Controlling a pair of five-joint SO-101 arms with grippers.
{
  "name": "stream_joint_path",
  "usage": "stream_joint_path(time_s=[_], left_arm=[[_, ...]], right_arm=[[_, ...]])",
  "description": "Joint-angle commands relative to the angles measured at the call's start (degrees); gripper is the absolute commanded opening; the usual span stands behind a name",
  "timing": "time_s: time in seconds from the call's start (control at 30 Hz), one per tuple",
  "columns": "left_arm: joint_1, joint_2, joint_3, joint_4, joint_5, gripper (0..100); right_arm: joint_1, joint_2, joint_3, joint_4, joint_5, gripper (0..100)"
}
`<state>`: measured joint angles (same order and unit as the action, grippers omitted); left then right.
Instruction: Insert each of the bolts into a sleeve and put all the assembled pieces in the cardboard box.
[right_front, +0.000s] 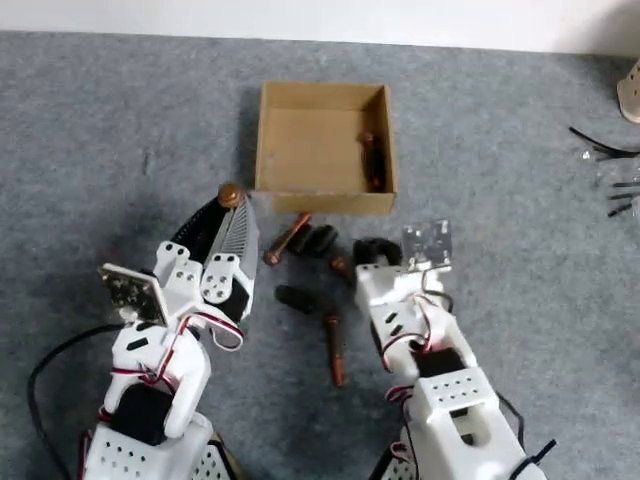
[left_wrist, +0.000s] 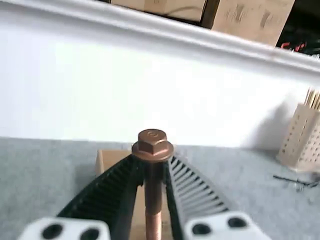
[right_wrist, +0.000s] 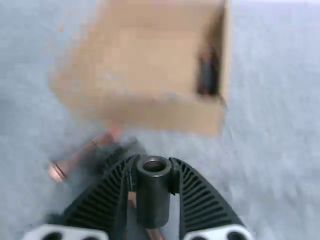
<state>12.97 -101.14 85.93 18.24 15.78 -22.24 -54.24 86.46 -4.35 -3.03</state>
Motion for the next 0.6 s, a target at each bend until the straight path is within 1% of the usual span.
stream_joint_path(time_s=[0.0,0.07,0.17,0.23,0.33,0.47,0.57], left_arm=[[0.22,0.13,-1.45,-4.57,-1.05,0],[0.22,0.13,-1.45,-6.59,-0.26,0],[0.22,0.13,-1.89,-7.03,7.56,0],[0.31,0.13,-3.65,-7.03,11.25,0],[3.74,0.13,-6.73,-5.80,12.40,0],[11.65,0.13,-9.45,2.02,12.48,0],[14.99,0.13,-9.36,5.36,12.31,0]], right_arm=[[-4.79,-4.35,-0.92,-8.57,3.08,0.5],[-7.69,-6.81,0.75,-9.10,8.70,0.5],[-12.44,-10.24,3.12,-9.10,15.30,0.5],[-14.20,-12.79,5.14,-9.10,17.85,0.5],[-15.08,-16.84,7.87,-9.10,18.99,0.5],[-14.99,-22.46,11.91,-9.10,19.08,0.5],[-14.81,-26.68,14.81,-9.10,19.16,0.5]])
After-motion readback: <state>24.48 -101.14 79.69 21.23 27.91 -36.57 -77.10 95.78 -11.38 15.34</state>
